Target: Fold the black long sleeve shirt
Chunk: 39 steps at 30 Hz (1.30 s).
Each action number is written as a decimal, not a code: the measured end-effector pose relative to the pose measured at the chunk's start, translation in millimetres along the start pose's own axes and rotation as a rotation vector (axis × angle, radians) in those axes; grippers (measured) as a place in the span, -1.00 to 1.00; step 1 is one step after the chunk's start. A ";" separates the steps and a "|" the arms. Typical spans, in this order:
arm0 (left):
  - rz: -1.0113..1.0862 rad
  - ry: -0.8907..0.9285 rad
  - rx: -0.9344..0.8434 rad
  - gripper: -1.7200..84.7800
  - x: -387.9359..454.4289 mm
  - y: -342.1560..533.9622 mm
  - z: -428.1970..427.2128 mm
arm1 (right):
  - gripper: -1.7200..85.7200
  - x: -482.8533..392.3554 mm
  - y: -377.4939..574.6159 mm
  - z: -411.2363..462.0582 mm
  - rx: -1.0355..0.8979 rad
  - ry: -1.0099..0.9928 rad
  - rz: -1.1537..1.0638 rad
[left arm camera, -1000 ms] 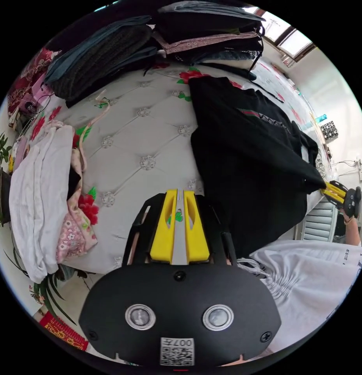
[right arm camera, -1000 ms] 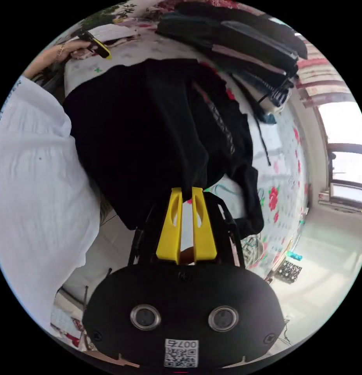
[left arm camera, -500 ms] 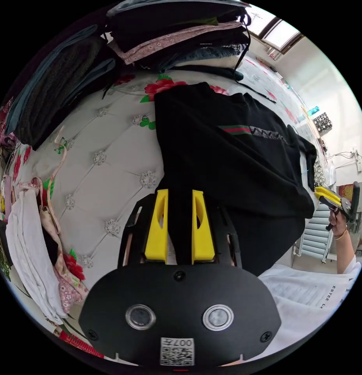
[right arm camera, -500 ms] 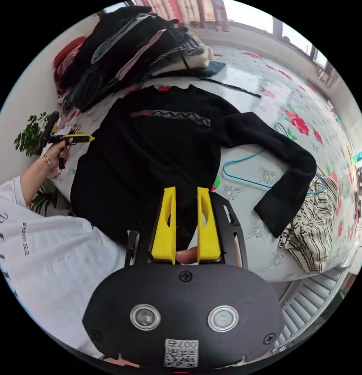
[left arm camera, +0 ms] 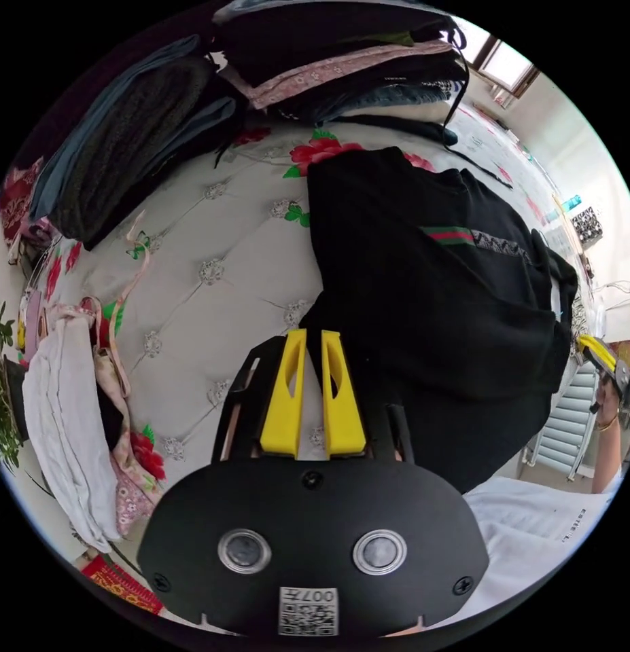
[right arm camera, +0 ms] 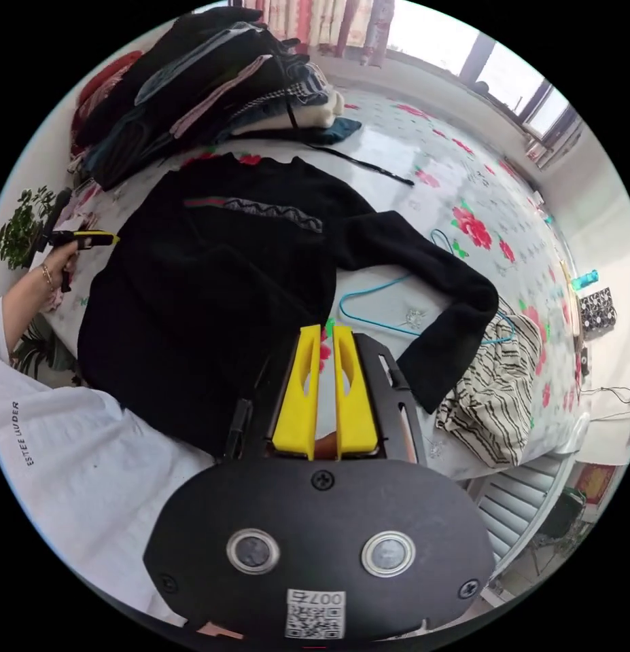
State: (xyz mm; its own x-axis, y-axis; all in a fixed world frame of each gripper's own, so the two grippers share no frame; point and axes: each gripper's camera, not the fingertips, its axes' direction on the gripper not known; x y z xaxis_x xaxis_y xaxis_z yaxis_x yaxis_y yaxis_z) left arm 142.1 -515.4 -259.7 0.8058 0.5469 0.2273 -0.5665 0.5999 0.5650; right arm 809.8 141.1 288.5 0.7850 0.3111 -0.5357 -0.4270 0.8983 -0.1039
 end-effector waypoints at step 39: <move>-0.233 0.199 -0.073 -0.98 -98.4 281.3 -6.7 | -0.82 126.0 109.7 -18.1 0.132 -0.142 0.526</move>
State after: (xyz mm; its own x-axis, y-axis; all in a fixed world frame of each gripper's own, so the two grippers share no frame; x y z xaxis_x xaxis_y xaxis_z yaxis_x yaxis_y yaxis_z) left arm -97.7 -396.6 -128.4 0.8697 0.4893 -0.0651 -0.3877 0.7588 0.5234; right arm 853.7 273.2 194.4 0.5382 0.7581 -0.3683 -0.7245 0.6394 0.2574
